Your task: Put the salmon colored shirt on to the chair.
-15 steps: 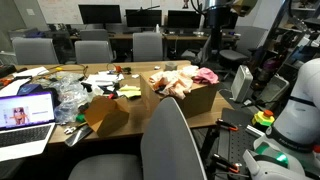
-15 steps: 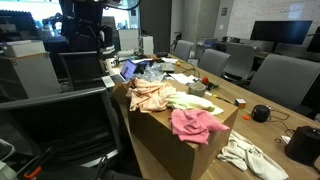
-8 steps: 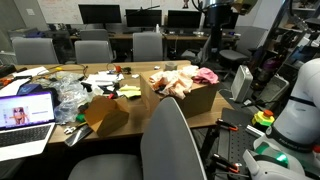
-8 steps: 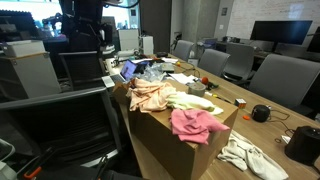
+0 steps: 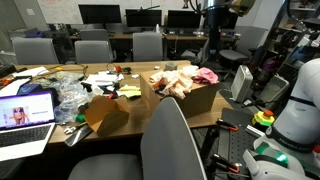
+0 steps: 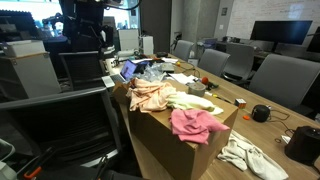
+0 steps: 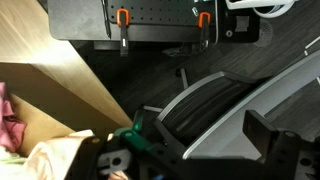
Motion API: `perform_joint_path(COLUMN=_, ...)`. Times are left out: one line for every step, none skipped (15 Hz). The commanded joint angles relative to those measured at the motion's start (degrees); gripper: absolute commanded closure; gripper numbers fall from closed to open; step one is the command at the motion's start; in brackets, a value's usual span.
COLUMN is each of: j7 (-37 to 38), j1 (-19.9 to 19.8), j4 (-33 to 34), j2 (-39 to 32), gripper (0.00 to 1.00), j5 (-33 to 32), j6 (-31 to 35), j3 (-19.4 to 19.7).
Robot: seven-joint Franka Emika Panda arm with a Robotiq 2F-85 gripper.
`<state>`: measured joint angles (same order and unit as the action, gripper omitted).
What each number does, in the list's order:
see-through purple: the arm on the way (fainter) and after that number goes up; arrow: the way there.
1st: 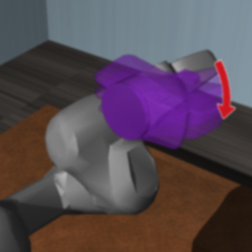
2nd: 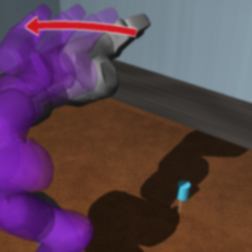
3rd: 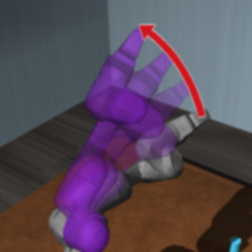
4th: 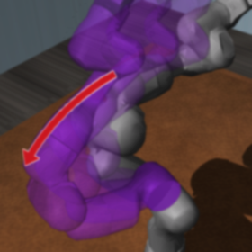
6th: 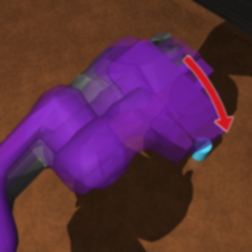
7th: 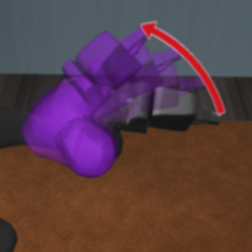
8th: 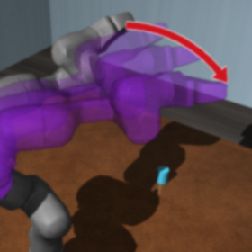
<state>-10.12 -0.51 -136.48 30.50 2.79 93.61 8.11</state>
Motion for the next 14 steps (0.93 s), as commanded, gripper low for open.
perform_joint_path(j7=1.4, j1=-1.0, j4=4.7, j2=-5.0, gripper=0.00, j5=-1.2, j6=1.5, j3=-1.6)
perform_joint_path(j7=1.9, j1=-1.0, j4=5.9, j2=-6.4, gripper=0.00, j5=-1.0, j6=2.8, j3=-1.8)
perform_joint_path(j7=2.9, j1=-1.1, j4=7.1, j2=-7.8, gripper=0.00, j5=-1.0, j6=4.7, j3=-2.1)
perform_joint_path(j7=4.0, j1=-1.3, j4=8.1, j2=-9.1, gripper=0.00, j5=-1.0, j6=7.0, j3=-2.3)
perform_joint_path(j7=4.7, j1=-1.3, j4=9.3, j2=-10.5, gripper=0.00, j5=-0.4, j6=8.8, j3=-2.3)
perform_joint_path(j7=6.1, j1=-1.5, j4=10.4, j2=-12.1, gripper=0.00, j5=-0.5, j6=10.9, j3=-2.4)
perform_joint_path(j7=7.3, j1=-1.7, j4=11.4, j2=-13.5, gripper=0.00, j5=-0.5, j6=12.6, j3=-2.4)
perform_joint_path(j7=8.6, j1=-2.0, j4=12.4, j2=-15.1, gripper=0.00, j5=-0.8, j6=14.6, j3=-2.4)
perform_joint_path(j7=9.9, j1=-2.4, j4=13.4, j2=-16.6, gripper=0.00, j5=-1.0, j6=16.0, j3=-2.4)
perform_joint_path(j7=11.4, j1=-2.9, j4=14.3, j2=-18.2, gripper=0.00, j5=-1.3, j6=17.3, j3=-2.2)
perform_joint_path(j7=12.7, j1=-3.4, j4=15.1, j2=-19.5, gripper=0.00, j5=-1.5, j6=18.1, j3=-2.0)
perform_joint_path(j7=13.7, j1=-3.9, j4=15.9, j2=-20.9, gripper=0.00, j5=-1.6, j6=18.4, j3=-1.9)
perform_joint_path(j7=14.7, j1=-4.4, j4=16.5, j2=-22.0, gripper=0.00, j5=-1.7, j6=18.5, j3=-1.7)
perform_joint_path(j7=15.7, j1=-4.9, j4=17.0, j2=-23.2, gripper=0.00, j5=-1.8, j6=18.8, j3=-1.6)
